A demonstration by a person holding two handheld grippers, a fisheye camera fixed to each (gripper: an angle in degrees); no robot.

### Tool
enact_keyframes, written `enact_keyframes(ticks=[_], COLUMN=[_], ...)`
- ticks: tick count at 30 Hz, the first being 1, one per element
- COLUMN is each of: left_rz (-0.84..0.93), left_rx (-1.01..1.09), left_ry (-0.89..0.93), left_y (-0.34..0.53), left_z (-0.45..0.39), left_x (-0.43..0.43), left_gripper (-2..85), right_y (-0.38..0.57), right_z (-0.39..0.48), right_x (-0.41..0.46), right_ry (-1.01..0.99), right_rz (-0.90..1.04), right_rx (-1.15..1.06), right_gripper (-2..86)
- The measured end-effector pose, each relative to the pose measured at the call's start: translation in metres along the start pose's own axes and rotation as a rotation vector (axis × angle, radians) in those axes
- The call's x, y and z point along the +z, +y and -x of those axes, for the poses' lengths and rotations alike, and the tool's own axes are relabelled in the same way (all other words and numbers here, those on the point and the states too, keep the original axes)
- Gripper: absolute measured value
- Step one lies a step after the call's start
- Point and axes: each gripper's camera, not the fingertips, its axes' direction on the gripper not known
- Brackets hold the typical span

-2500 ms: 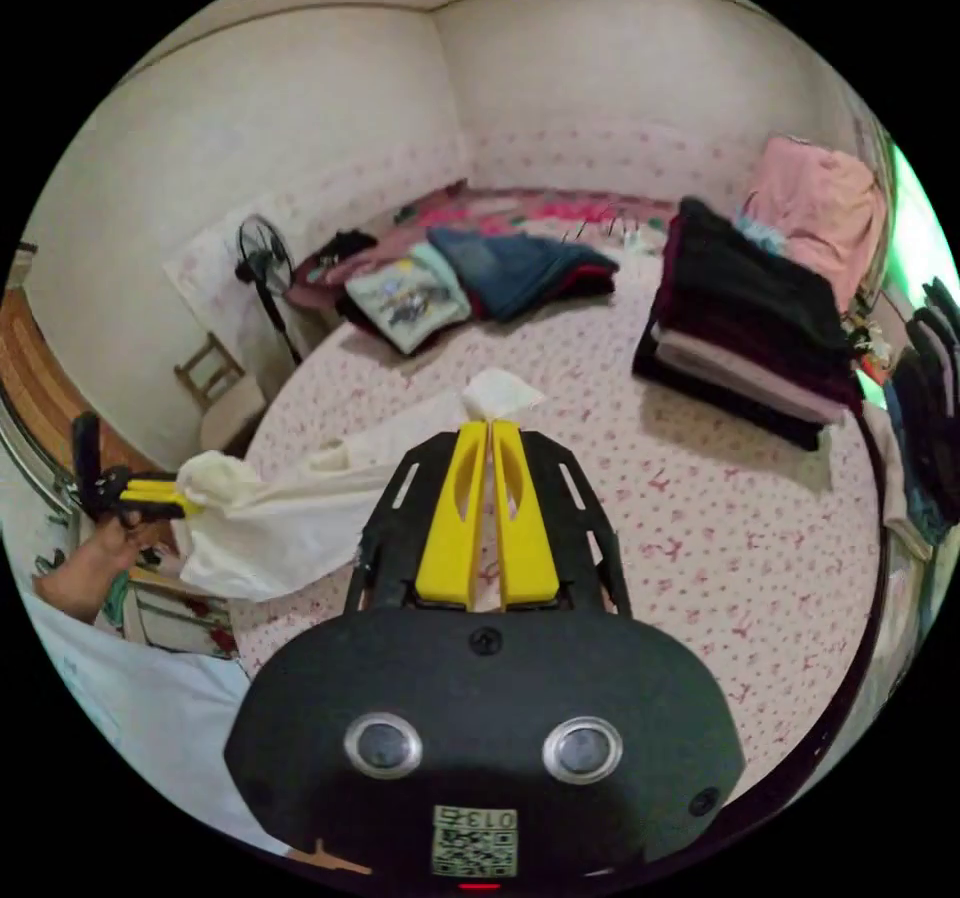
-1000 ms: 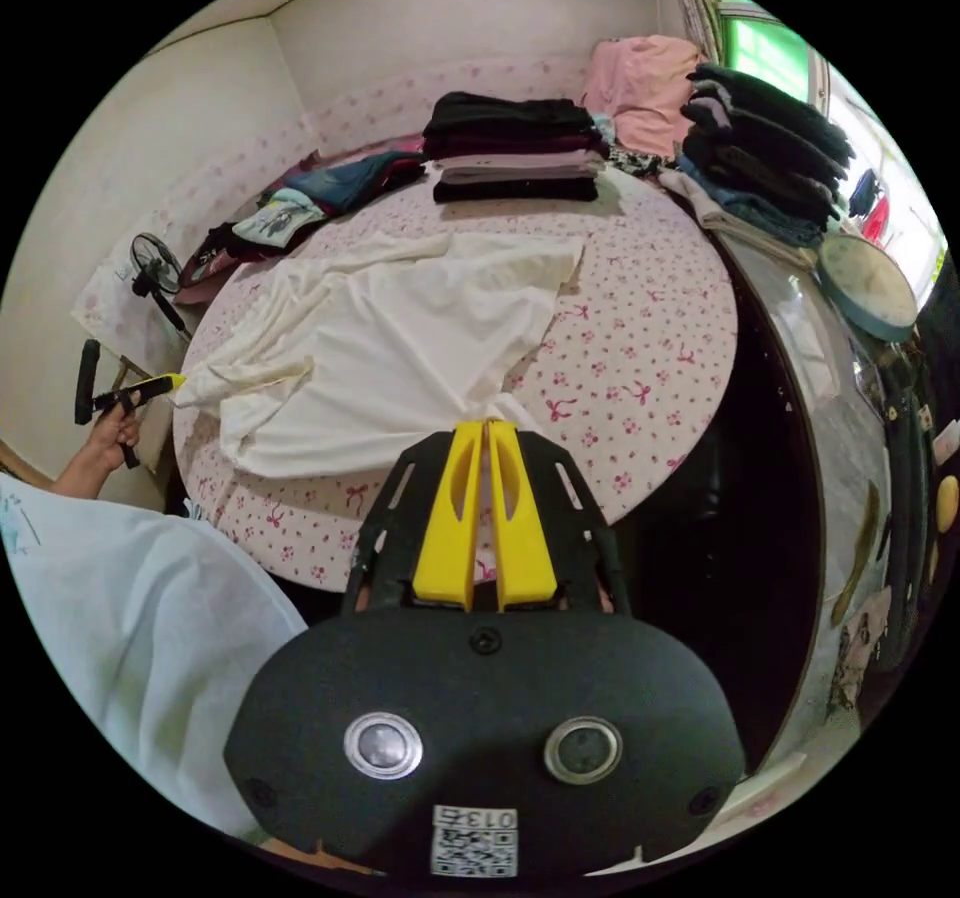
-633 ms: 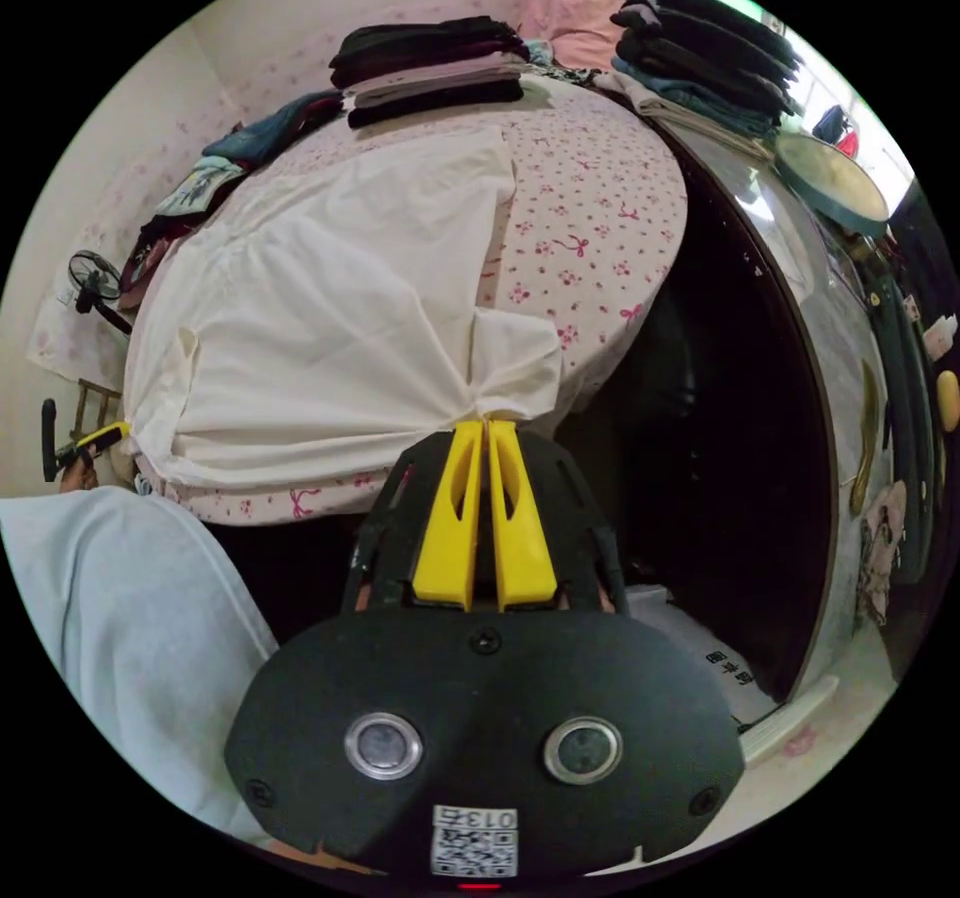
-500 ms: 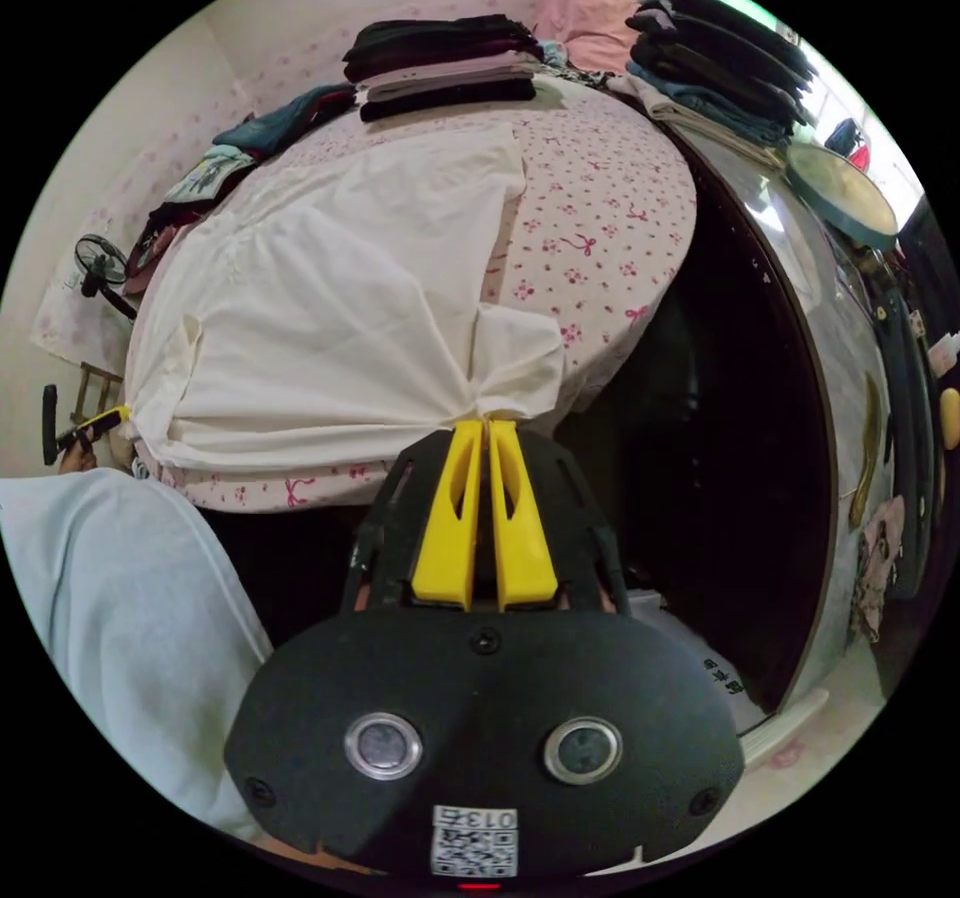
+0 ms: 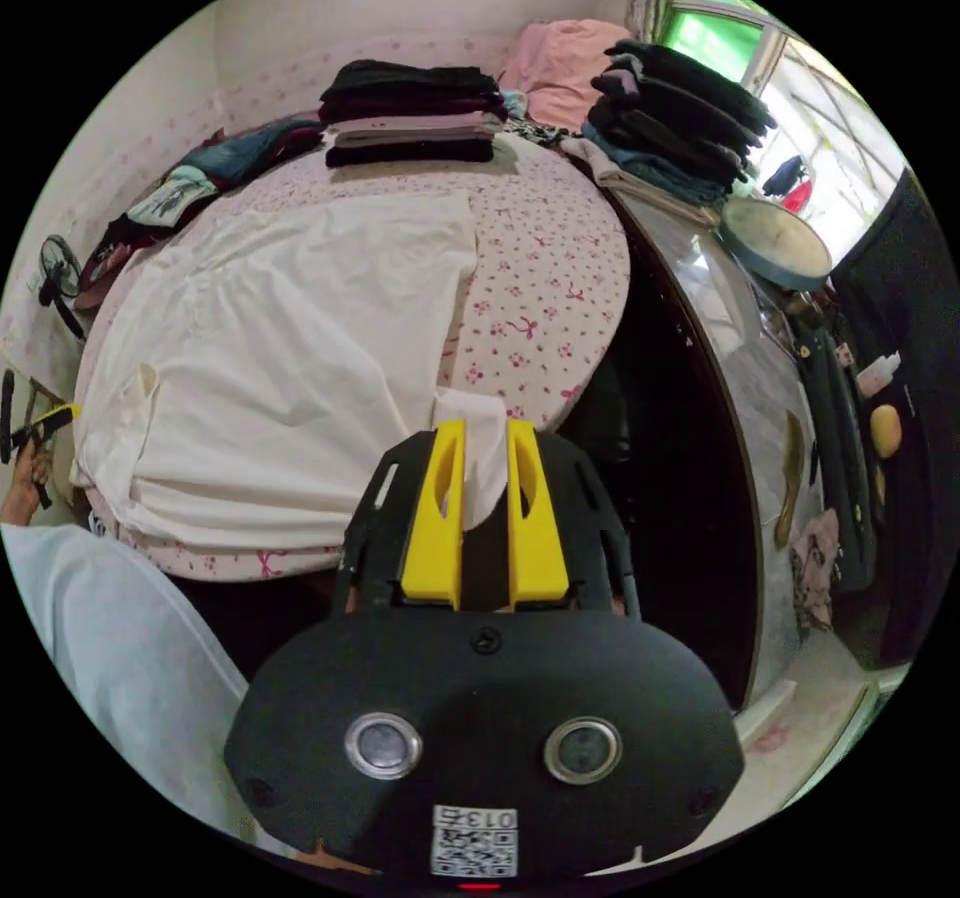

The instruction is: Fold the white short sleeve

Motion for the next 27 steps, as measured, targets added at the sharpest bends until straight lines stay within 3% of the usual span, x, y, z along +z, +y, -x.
enact_keyframes(ticks=[3,7,12,17,20,27], left_rz=[0.03,0.085,0.058,0.034,-0.042,-0.103], left_rx=[-0.02,0.025,0.047,-0.039,-0.143,-0.16], left_ry=[-0.012,-0.084,-0.105,0.007,0.014,0.005], left_y=[-0.013,-0.016,-0.015,0.0,0.001,-0.067], left_z=[-0.013,-0.024,-0.026,0.004,0.027,0.047], left_x=[0.019,0.035,0.018,0.009,-0.008,-0.014], left_gripper=[7.7,1.5,0.2,0.0,0.3,3.9], right_y=[-0.011,-0.02,-0.017,0.009,0.005,-0.11], right_z=[-0.001,-0.006,-0.034,-0.079,-0.096,-0.063], right_x=[0.025,0.035,-0.017,0.0,-0.006,0.011], right_ry=[-0.026,-0.103,-0.175,-0.136,-0.114,-0.188], right_rz=[0.07,0.143,-0.093,0.018,-0.017,-0.079], right_rx=[0.054,0.057,0.121,0.325,0.393,0.175], right_gripper=[5.1,1.6,1.0,1.7,2.1,4.0])
